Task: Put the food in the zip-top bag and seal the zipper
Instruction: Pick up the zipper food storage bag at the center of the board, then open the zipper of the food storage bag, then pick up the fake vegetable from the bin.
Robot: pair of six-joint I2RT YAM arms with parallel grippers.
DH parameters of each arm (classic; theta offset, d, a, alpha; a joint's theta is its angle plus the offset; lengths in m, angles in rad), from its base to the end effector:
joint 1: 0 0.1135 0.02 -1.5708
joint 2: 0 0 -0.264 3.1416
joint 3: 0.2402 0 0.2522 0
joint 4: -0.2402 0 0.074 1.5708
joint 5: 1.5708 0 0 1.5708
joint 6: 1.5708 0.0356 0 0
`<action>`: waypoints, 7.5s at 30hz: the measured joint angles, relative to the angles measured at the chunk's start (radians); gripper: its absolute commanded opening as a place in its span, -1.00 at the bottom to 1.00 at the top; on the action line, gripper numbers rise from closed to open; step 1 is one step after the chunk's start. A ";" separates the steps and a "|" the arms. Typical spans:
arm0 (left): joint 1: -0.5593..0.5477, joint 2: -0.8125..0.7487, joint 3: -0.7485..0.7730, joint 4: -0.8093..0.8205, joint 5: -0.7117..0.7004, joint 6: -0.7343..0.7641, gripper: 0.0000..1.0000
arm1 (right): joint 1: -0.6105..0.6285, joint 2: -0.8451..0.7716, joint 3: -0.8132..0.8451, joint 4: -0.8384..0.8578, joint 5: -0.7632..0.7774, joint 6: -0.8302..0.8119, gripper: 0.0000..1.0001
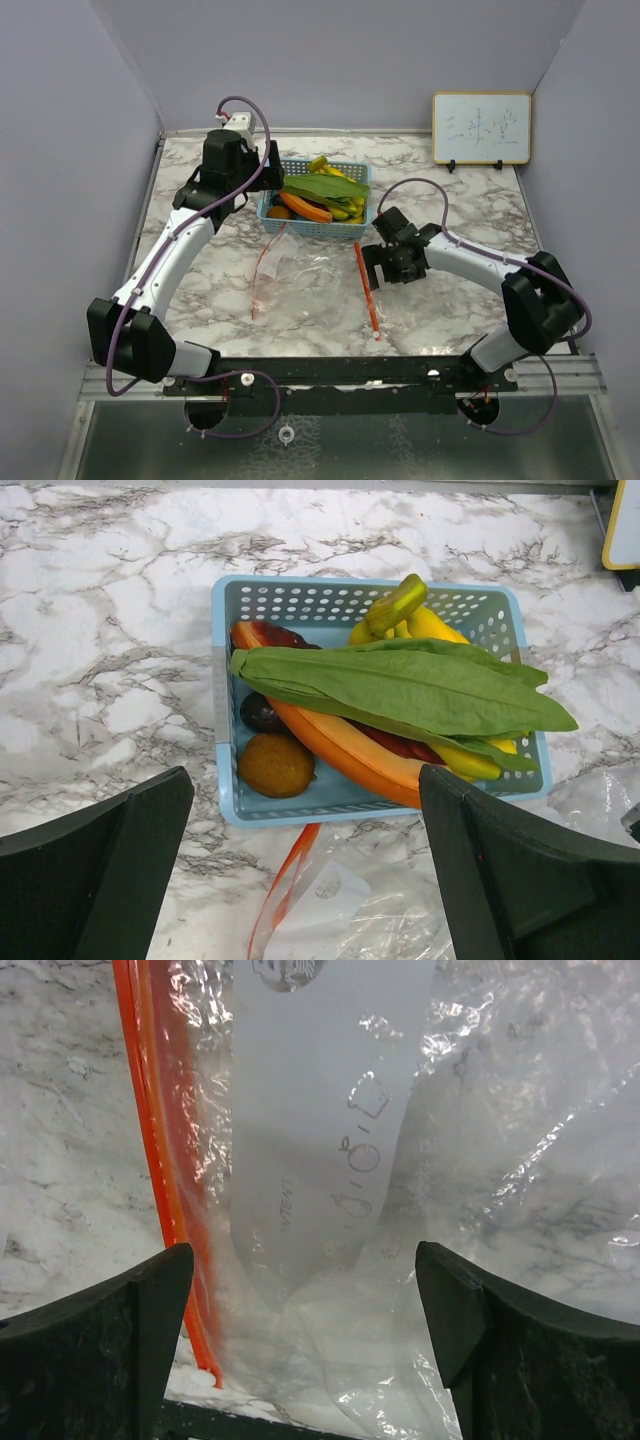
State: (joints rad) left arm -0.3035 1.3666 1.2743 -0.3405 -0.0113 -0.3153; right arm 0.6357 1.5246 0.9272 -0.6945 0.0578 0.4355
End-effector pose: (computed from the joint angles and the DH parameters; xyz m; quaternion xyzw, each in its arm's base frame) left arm 0.3011 -0.0939 0.3632 -0.0080 0.8424 -0.1595 0.5146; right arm 0.2219 0.1612 0.1837 -0.0949 0.9853 0.0463 0.1341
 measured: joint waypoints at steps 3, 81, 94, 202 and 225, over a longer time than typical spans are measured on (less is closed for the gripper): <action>0.000 0.000 0.010 -0.003 0.000 0.003 0.98 | 0.000 0.031 0.000 0.034 0.000 -0.010 0.35; -0.180 0.211 -0.037 0.389 0.585 -0.571 -1.00 | -0.027 -0.124 0.586 0.005 0.294 -0.030 -0.96; -0.154 0.224 0.278 -0.222 0.433 -0.162 -1.00 | -0.111 -0.125 0.584 0.076 0.227 -0.169 0.34; -0.122 0.114 0.680 -0.546 -0.434 -0.115 -1.00 | 0.059 0.254 1.017 0.230 0.175 -0.048 -0.96; -0.065 0.089 0.313 -0.628 -0.726 0.012 -1.00 | 0.105 0.431 0.889 0.296 -0.281 -0.078 0.80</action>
State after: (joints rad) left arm -0.3687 1.4559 1.5875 -0.9684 -0.7376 -0.3035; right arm 0.7410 1.9553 1.8164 -0.3981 -0.2230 0.3576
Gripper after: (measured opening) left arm 0.013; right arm 0.859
